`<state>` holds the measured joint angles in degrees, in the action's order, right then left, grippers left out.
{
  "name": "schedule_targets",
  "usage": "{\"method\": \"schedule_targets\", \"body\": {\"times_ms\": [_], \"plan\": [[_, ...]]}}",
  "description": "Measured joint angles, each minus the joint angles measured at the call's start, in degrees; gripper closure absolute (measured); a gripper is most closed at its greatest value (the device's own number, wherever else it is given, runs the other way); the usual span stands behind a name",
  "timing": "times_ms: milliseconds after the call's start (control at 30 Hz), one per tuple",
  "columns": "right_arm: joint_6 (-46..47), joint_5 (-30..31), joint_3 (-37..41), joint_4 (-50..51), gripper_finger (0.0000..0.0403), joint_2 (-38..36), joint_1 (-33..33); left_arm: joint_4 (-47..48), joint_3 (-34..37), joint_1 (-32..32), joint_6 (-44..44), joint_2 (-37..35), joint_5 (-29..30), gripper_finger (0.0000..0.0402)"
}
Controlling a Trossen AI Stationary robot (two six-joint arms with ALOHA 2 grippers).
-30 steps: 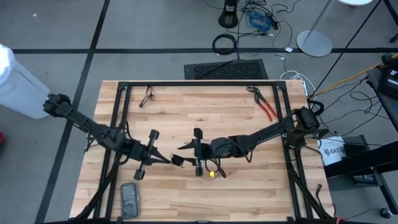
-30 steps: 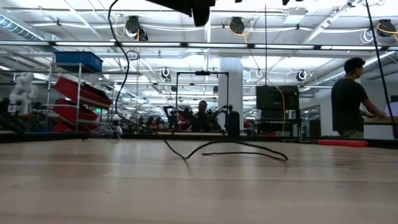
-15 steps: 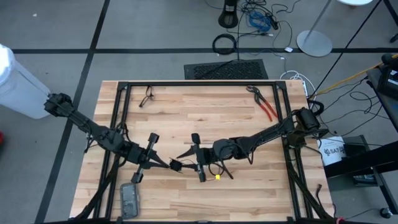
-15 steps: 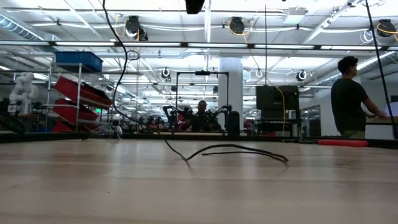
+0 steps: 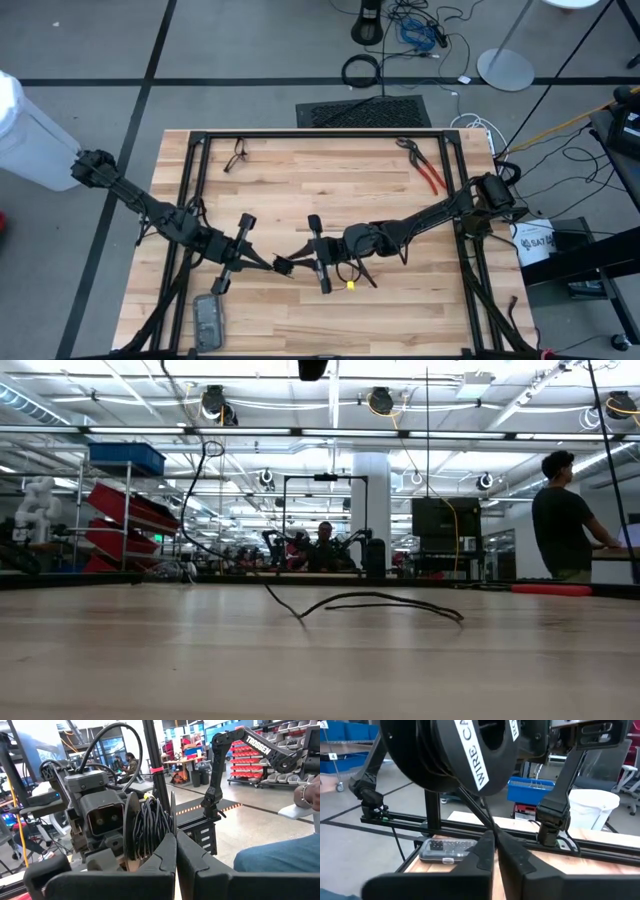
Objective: Coil cords
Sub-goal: Uncoil the black cable wire from the spool
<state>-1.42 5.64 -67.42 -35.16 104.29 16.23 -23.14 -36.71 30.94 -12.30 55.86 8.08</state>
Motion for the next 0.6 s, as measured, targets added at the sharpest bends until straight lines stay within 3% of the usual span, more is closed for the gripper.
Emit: {"method": "schedule_targets", "body": {"times_ms": [233, 600], "plan": [[1.36, 1.57, 0.00, 0.22, 0.0401, 0.00, -0.04, 0.07, 0.00, 0.00, 1.49, 0.97, -1.18, 0.0401], [-2.28, 3.24, 0.00, -0.74, 0.0402, 0.00, -0.04, 0.21, 0.00, 0.00, 7.52, 5.35, -12.13, 0.0401]]}}
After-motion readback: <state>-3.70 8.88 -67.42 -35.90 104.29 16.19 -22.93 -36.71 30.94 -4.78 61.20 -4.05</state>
